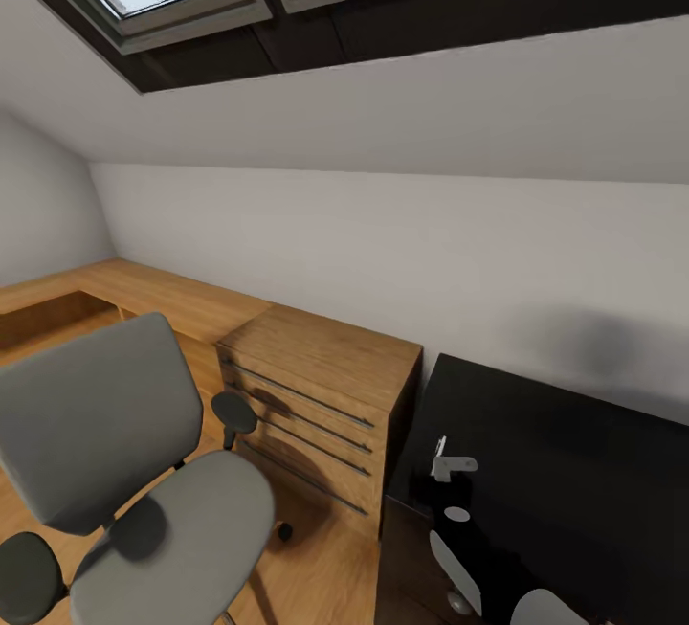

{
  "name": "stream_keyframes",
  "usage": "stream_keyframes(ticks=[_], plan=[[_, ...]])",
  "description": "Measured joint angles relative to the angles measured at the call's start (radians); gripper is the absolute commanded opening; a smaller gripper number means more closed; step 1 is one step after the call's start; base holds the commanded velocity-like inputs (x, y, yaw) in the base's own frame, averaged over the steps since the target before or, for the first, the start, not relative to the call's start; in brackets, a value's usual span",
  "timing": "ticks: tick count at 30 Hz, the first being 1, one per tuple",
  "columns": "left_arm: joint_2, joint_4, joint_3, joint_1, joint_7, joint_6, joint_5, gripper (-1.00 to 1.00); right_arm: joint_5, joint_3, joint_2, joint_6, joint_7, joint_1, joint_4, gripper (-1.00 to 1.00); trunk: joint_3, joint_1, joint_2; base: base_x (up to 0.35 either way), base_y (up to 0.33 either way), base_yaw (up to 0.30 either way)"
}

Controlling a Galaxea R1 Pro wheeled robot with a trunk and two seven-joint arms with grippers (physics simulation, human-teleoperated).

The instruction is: In the bedroom, organize the workspace by keeping the computer under the desk, ensuring the monitor is on the desk, placing the keyboard on the desk next to the monitor, placing the mouse on the desk next to the keyboard, moving the folder from the swivel chair onto the desk next to the mouse, stacking the notebook on top of the folder with the pen on top of the notebook, and positioning the swivel chair next to the desk.

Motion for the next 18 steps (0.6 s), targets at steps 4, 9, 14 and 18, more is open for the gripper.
stream_keyframes(ticks=[4,9,14,18], plan=[[0.000,0.000,0.000,0.000,0.000,0.000,0.000,1.00,0.000,0.000,0.000,0.000,0.000,0.000,0.001,1.00,0.000,0.000,0.000,0.049,0.016,0.000],[0.000,0.000,0.000,0.000,0.000,0.000,0.000,1.00,0.000,0.000,0.000,0.002,0.000,-0.001,0.003,1.00,0.000,0.000,0.000,0.056,0.002,0.000],[0.000,0.000,-0.001,0.000,0.000,0.000,-0.001,1.00,0.000,0.000,0.001,0.004,0.000,-0.001,0.008,1.00,0.000,0.000,0.000,0.190,0.000,0.000],[0.000,0.000,0.000,0.000,-0.001,0.000,-0.001,1.00,0.000,-0.001,0.003,0.006,0.001,-0.002,0.029,1.00,0.000,0.000,0.000,0.061,0.000,0.000]])
